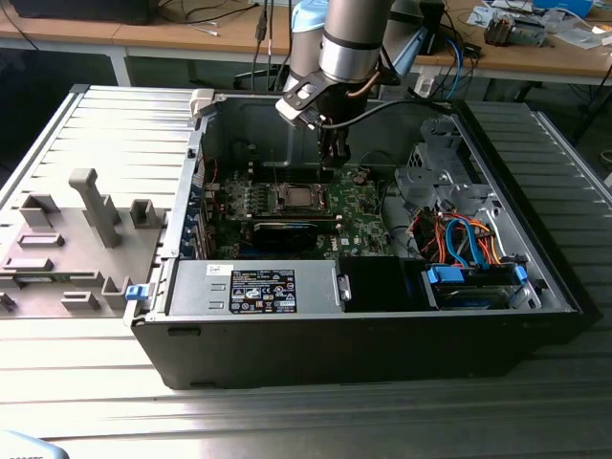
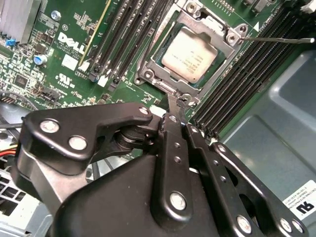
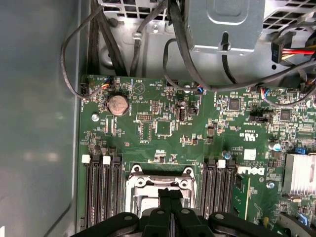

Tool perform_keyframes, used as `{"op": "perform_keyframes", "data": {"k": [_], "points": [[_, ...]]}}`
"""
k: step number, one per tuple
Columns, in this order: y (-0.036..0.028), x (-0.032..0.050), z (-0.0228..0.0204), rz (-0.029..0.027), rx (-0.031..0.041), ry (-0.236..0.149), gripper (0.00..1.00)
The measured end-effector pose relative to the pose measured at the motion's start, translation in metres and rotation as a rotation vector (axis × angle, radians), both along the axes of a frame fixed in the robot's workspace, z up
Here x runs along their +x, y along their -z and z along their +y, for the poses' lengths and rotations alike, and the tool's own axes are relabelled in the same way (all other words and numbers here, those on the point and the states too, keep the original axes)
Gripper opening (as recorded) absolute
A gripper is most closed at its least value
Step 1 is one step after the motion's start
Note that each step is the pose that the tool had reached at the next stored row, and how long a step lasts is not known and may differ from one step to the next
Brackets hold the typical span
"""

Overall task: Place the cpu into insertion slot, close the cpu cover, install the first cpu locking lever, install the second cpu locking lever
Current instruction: 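Close the cpu cover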

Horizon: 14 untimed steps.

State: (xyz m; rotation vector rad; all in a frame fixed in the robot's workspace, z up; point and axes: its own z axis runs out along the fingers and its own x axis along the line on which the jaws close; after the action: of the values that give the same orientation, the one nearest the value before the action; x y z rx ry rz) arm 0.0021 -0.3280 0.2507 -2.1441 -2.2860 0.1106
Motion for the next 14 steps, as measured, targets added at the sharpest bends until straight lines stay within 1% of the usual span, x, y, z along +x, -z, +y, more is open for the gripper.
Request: {"op": "perform_keyframes", "data": {"k": [7, 13, 14], "points": [[0.0002, -0.0013, 0.0000, 0.0000, 0.0002, 0.000, 0.11], [0.0026, -0.0018, 0.0000, 0.0000, 0.0001, 0.000, 0.11], [0.0034, -0.0030, 0.0000, 0.0000, 0.0001, 0.000, 0.11]]}}
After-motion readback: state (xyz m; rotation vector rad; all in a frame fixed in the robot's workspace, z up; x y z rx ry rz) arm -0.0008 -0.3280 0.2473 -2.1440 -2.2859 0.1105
